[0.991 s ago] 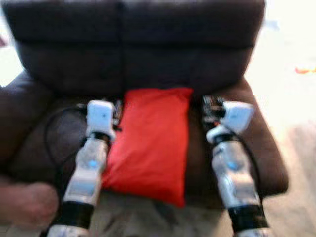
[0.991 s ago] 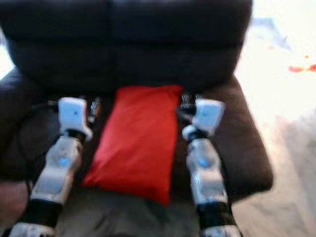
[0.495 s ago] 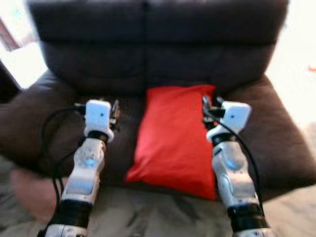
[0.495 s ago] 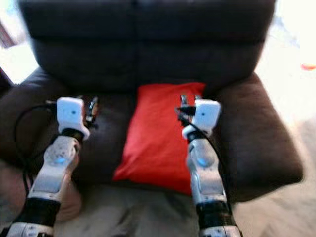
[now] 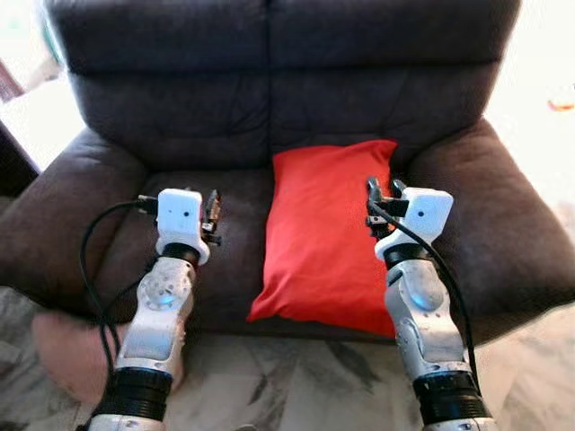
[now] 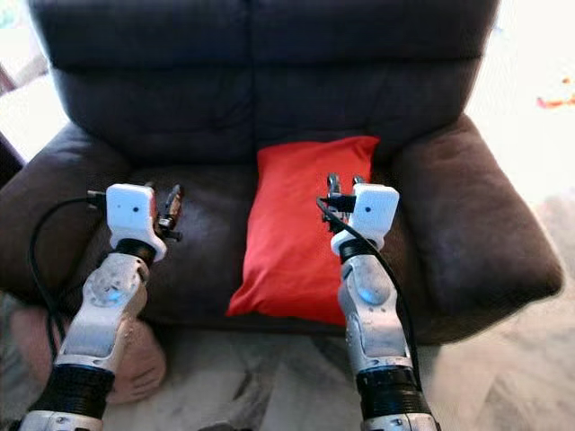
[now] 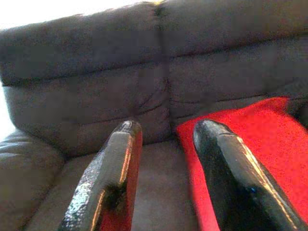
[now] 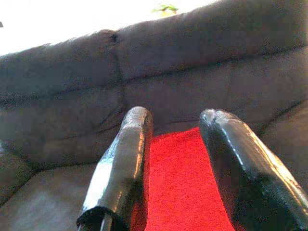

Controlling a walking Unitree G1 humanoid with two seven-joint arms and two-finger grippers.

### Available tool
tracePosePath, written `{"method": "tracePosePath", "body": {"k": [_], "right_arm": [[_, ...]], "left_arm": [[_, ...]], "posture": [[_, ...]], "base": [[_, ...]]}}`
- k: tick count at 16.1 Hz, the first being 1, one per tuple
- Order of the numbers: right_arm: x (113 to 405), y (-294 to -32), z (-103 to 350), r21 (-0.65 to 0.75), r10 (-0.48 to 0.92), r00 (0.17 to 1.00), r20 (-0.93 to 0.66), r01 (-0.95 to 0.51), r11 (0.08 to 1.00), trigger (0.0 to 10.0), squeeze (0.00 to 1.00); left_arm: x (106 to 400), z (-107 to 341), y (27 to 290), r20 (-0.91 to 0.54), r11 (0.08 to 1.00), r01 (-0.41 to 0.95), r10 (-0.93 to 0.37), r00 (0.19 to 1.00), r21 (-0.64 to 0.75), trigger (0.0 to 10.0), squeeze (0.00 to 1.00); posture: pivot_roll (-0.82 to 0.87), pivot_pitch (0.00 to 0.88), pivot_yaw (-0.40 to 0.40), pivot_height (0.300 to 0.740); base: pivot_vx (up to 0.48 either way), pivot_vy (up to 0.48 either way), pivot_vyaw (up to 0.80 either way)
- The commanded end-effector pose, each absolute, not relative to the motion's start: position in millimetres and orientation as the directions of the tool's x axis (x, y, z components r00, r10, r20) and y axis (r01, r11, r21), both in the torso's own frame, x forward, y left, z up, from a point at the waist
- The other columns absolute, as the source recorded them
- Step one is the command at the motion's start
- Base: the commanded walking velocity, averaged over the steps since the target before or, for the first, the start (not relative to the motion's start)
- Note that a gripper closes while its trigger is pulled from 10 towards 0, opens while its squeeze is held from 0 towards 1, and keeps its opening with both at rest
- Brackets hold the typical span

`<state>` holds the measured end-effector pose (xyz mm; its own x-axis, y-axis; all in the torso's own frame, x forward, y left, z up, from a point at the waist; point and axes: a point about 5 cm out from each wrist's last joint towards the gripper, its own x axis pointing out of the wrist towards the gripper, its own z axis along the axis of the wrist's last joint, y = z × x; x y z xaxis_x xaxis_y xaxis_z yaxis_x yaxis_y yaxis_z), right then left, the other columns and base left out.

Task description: Move the pillow to the sofa from floor

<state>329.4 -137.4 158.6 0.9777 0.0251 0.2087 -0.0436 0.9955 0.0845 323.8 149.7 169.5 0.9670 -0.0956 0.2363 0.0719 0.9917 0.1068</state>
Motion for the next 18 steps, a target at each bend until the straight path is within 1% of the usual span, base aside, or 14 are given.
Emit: {"method": "tracePosePath", "body": {"k": [1,4,6,7,11,13,14,17,18], "right_arm": [[328.6,-142.3,158.3,0.087,0.007,0.979,0.205,-0.025,0.996,10.0,0.00],[329.5,-145.3,156.4,0.064,-0.010,0.982,0.190,-0.002,0.998,10.0,0.00],[330.7,-144.9,159.8,0.086,0.000,0.980,0.201,-0.017,0.996,10.0,0.00],[330.9,-145.6,160.5,0.075,-0.007,0.977,0.213,-0.009,0.997,10.0,0.00],[332.0,-142.9,160.2,0.058,0.010,0.978,0.207,-0.023,0.998,10.0,0.00],[333.4,-142.1,162.0,0.080,0.012,0.978,0.208,-0.029,0.996,10.0,0.00],[332.9,-141.5,162.7,0.072,0.015,0.976,0.219,-0.032,0.997,10.0,0.00],[331.9,-140.1,161.8,0.069,0.018,0.975,0.221,-0.035,0.997,10.0,0.00],[332.0,-139.9,161.6,0.069,0.020,0.975,0.220,-0.036,0.997,10.0,0.00]], "left_arm": [[323.3,164.2,148.3,0.200,0.993,0.093,-0.105,0.974,0.069,10.0,0.00],[322.0,166.7,143.6,0.215,0.994,0.108,-0.112,0.970,0.032,10.0,0.00],[323.4,165.9,144.2,0.205,0.994,0.108,-0.111,0.972,0.027,10.0,0.00],[323.9,165.9,144.9,0.204,0.994,0.106,-0.109,0.973,0.028,10.0,0.00],[324.1,165.6,146.2,0.202,0.995,0.099,-0.104,0.974,0.033,10.0,0.00],[324.5,166.3,146.0,0.203,0.994,0.101,-0.107,0.973,0.038,10.0,0.00],[324.5,166.5,145.8,0.205,0.994,0.103,-0.109,0.973,0.040,10.0,0.00],[324.5,166.9,145.8,0.207,0.994,0.104,-0.111,0.972,0.043,10.0,0.00],[324.6,168.1,145.7,0.215,0.994,0.104,-0.111,0.970,0.046,10.0,0.00]], "posture": [[0.07,0.149,0.058,0.740],[0.07,0.148,0.054,0.740],[0.06,0.145,0.053,0.740],[0.06,0.141,0.052,0.740],[0.06,0.134,0.050,0.740],[0.06,0.132,0.051,0.740],[0.06,0.128,0.053,0.740],[0.06,0.124,0.053,0.740],[0.06,0.124,0.053,0.740]], "base": [[0.000,0.000,0.00],[0.000,0.000,0.00],[0.131,0.000,-0.26],[0.337,0.000,-0.48],[0.357,0.000,0.00],[0.424,0.000,0.00],[0.420,0.000,-0.48],[0.421,0.000,0.00],[0.000,0.000,0.00]]}}
